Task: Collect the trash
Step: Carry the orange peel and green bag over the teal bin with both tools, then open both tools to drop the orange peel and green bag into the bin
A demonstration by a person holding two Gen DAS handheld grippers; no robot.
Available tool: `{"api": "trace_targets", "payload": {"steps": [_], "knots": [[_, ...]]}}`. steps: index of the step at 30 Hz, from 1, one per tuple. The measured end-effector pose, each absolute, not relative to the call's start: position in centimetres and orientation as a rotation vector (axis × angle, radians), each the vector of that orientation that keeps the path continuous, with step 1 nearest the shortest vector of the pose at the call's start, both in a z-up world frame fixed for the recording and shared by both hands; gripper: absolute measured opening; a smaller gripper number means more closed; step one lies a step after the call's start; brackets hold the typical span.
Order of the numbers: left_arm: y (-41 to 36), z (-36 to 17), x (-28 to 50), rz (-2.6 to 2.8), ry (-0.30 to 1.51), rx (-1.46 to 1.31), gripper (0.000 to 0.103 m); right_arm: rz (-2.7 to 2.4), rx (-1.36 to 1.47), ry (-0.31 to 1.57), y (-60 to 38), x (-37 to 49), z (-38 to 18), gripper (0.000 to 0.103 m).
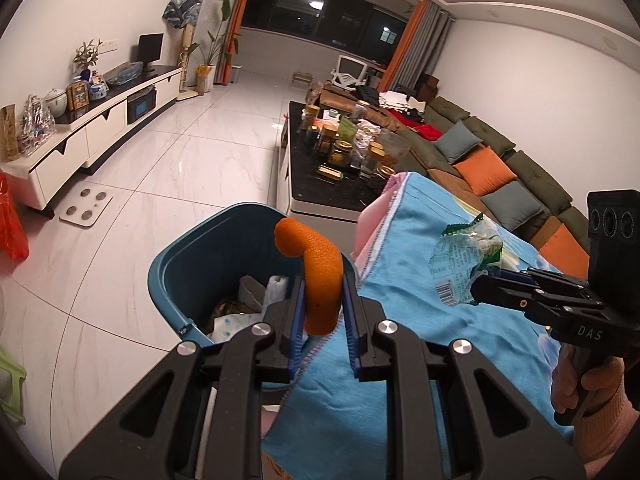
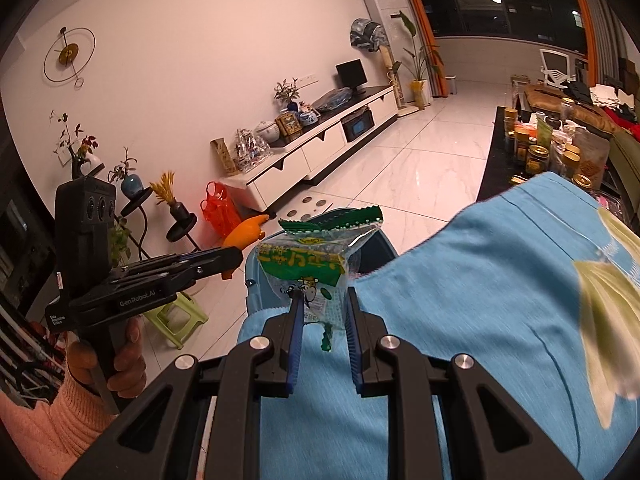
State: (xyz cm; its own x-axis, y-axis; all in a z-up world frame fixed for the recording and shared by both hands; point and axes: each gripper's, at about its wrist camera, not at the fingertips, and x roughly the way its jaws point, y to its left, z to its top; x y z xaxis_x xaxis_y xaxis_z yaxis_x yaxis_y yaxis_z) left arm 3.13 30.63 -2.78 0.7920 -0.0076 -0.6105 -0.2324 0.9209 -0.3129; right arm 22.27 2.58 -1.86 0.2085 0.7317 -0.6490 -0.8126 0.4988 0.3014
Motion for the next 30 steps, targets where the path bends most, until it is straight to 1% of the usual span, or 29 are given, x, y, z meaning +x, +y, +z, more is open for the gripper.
{"api": "trace_targets", "payload": {"steps": [17,30], "knots": [[32.8,-5.9,6.0,0.185,0.710,-0.441,0.018,1.100,-0.153,0.921,9.5,24.4,-4.6,0.019],[35.7,-9.1,8.1,0.226,0.757,-0.510,0.018,1.078,-0.154,1.059,14.0,26.2,-8.1,0.020]]}}
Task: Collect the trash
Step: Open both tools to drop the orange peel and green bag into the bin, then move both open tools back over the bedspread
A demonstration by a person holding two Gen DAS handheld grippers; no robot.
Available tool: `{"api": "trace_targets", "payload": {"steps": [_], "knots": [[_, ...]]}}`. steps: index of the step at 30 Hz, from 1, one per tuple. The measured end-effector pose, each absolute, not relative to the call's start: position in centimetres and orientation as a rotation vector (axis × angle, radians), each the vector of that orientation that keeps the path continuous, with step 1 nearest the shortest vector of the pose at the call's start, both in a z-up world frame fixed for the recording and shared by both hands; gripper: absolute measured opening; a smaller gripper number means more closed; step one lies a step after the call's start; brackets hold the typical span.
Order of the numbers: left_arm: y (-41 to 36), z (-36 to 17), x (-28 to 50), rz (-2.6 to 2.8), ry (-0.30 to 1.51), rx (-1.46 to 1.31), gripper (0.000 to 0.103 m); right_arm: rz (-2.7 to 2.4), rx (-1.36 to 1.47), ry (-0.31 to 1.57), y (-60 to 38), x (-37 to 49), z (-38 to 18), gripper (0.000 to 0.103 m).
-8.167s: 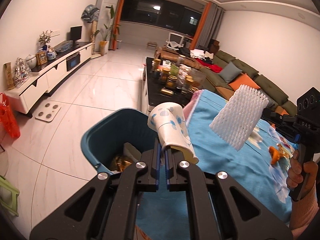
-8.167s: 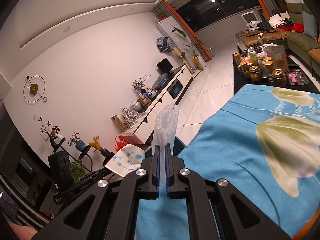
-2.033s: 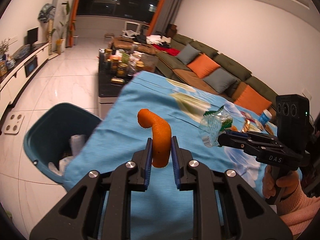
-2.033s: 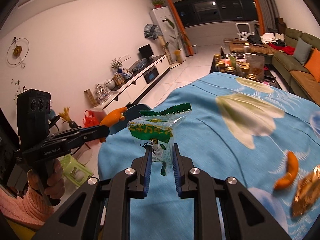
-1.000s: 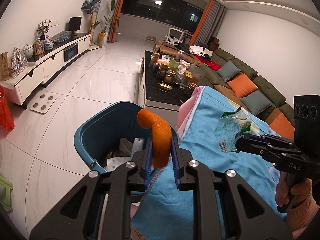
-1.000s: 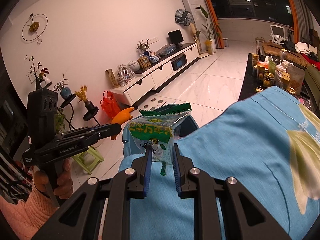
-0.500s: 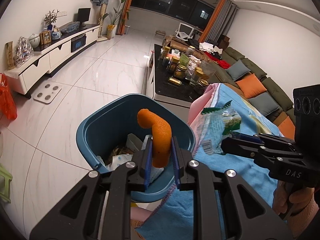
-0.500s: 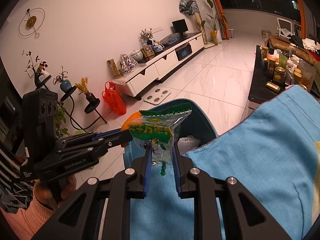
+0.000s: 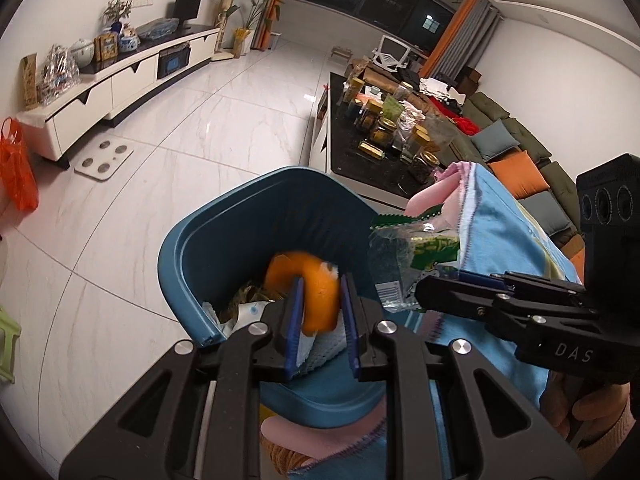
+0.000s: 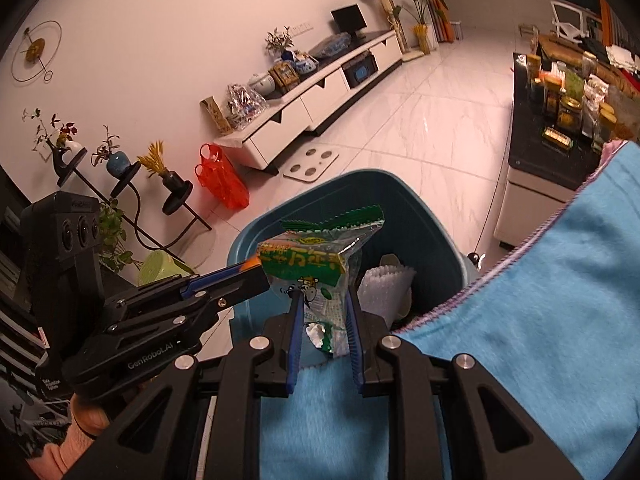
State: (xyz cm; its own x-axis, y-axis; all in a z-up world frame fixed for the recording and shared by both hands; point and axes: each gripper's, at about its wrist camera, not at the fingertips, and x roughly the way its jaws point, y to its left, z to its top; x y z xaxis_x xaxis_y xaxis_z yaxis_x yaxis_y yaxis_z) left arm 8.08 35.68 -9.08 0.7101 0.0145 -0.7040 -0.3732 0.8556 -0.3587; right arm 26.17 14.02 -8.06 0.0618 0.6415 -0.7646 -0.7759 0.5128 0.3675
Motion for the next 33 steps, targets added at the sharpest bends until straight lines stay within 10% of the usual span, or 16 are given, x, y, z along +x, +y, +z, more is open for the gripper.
{"api": "trace_targets", "payload": {"steps": [14,27,33], "knots": [[34.6,-7.8,7.2,0.244,0.692,-0.508,0.035,1.059,-0.131,1.048,12.6,26.3,-7.7,0.034],[21.5,-2.4,5.8,-0.062,0.555,-0.293,0.085,0.988,-0.047,0.840,-2.7,23.3,-2.0,0.054],[13.1,-2.3,8.1,-0.257,0.573,-0.228,0.089,0.806,-0.016,0.768,-12.2,22.0,-0.9,0.058]]}}
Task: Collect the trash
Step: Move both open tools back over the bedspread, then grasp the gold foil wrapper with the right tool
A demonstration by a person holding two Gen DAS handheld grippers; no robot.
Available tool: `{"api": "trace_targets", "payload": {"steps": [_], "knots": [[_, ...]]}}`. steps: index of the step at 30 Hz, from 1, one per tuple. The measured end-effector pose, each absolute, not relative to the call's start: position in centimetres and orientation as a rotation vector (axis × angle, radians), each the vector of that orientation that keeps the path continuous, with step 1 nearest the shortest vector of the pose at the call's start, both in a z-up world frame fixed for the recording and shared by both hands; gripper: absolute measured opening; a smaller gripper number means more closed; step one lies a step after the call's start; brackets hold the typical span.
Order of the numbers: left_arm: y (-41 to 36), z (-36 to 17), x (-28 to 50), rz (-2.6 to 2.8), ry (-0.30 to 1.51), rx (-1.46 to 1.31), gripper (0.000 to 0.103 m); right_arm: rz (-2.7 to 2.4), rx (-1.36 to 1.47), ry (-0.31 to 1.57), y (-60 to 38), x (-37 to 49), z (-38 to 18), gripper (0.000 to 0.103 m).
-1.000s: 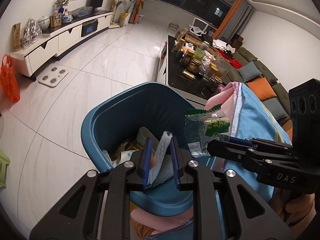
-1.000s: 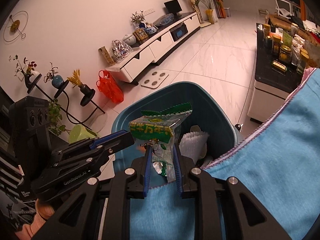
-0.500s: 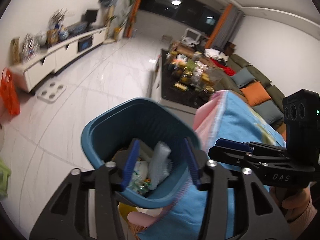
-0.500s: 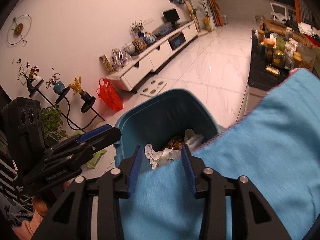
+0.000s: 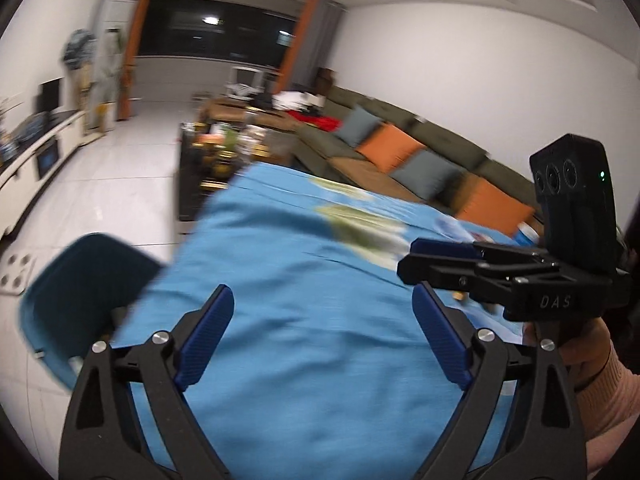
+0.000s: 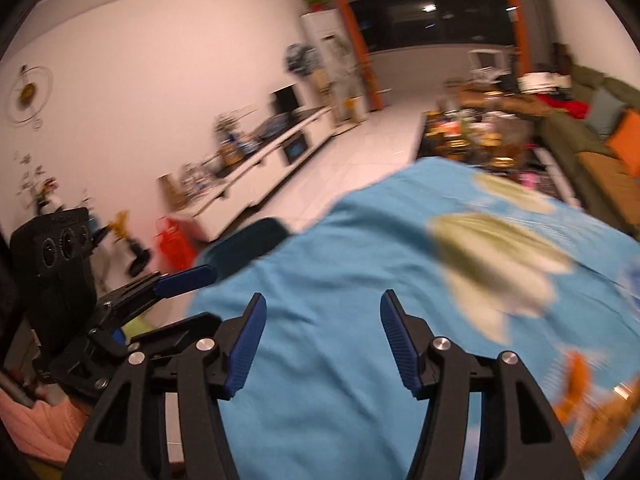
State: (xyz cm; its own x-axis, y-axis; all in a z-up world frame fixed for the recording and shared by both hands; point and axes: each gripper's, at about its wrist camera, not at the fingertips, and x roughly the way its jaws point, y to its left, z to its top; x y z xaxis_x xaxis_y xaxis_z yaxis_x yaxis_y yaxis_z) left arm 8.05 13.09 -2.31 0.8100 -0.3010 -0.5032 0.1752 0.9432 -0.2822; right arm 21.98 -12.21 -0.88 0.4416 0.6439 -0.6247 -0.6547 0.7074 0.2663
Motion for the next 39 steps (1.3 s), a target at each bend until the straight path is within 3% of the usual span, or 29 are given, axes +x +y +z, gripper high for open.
{"api": "trace_targets", "payload": {"steps": [13,18,27,30,32,37,39], "knots": [[-1.3,-4.8,14.3,-0.483,0.748,-0.078,0.084,0.404,0.148,0.759,-29.6,23.4,-2.6,0.060],[-4.7,-5.7,16.1,-0.516,0.819,-0.046,0.077,0.355,0.165,0.783,-31.7,25.5,-3.1,0.068],[-8.3,-7.8,19.7,-0.549,0.917,0.009,0.057,0.392,0.165,0.849,-31.9,28.2,-4.6,0.072],[-9.0,-8.2,20.4,-0.550,0.930,0.021,0.055,0.408,0.157,0.858,-31.6,28.4,-4.9,0.072],[-9.2,-8.3,20.8,-0.548,0.933,0.022,0.054,0.415,0.147,0.864,-31.5,28.4,-5.0,0.066],[-9.5,-8.2,21.4,-0.550,0.932,0.032,0.043,0.442,0.138,0.879,-31.4,27.8,-5.4,0.040],[-9.5,-8.3,21.4,-0.550,0.930,0.035,0.033,0.446,0.140,0.876,-31.5,27.5,-5.4,0.036]]}}
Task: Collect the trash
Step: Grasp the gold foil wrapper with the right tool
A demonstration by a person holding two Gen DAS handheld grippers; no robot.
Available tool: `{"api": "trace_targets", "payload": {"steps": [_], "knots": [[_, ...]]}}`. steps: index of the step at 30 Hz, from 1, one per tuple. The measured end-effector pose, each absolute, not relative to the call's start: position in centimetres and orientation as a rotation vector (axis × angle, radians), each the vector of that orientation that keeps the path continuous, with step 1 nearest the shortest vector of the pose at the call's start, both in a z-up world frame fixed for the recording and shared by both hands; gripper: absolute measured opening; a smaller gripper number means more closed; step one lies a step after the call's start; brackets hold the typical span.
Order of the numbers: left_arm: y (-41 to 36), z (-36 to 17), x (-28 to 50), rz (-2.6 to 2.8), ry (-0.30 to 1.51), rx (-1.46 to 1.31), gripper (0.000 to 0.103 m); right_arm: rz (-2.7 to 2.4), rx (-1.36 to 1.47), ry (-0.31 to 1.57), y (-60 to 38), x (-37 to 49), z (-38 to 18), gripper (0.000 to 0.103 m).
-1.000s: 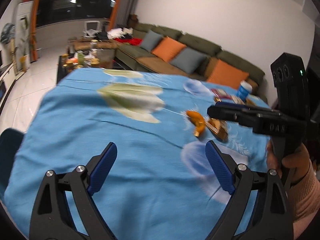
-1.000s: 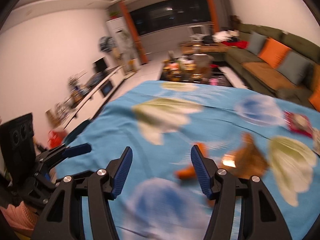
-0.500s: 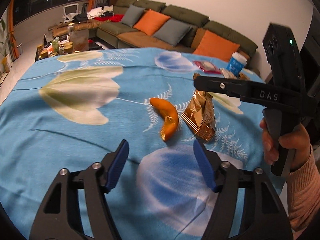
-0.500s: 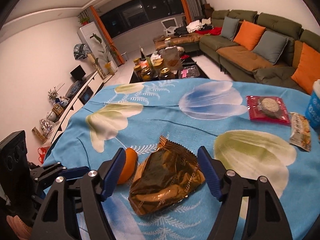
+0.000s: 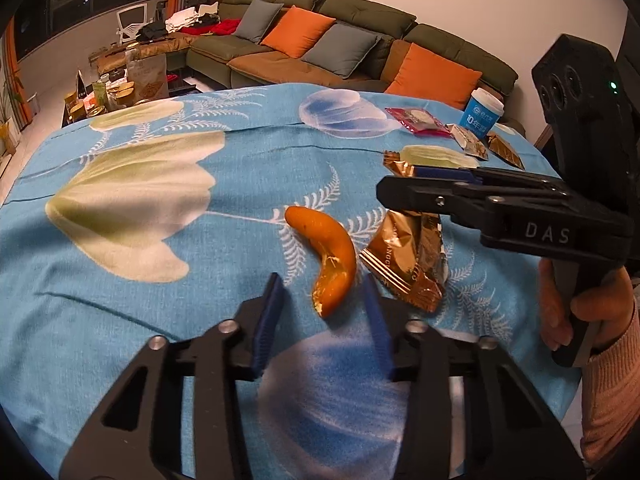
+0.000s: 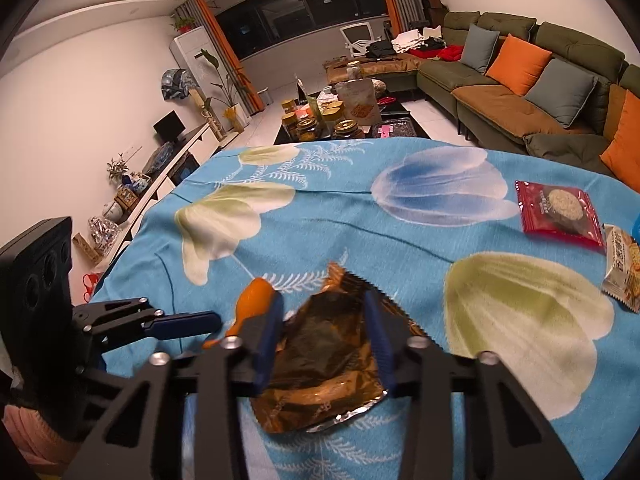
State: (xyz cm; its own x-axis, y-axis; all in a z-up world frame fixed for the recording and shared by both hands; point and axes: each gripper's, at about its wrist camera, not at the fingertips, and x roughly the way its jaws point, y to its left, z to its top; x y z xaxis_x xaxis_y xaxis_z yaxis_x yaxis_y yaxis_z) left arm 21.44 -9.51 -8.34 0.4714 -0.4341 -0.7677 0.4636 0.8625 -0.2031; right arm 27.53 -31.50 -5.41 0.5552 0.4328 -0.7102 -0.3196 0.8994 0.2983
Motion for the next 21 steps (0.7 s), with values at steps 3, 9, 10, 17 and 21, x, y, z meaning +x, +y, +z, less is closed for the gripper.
{"api": "trace_targets", "payload": {"steps": [3,9,10,17,21], "knots": [[-9.2,-8.4,21.4,-0.569,0.931,0.019,0.022,0.442,0.155,0.869,-31.9,27.1,-5.4,0.032],[-8.8,-8.3,20.6,-0.582,0.912,0.004,0.015,0.460,0.194,0.852,-32.3,26.0,-4.9,0.024],[-8.6,-8.2,20.5,-0.583,0.910,-0.002,0.015,0.463,0.200,0.845,-32.3,25.7,-4.7,0.023],[-7.1,-7.4,18.6,-0.566,0.873,-0.011,0.013,0.493,0.243,0.798,-32.2,24.2,-3.7,0.022],[-5.6,-6.7,17.2,-0.543,0.848,-0.020,0.012,0.524,0.267,0.769,-31.7,23.2,-2.9,0.022]]}}
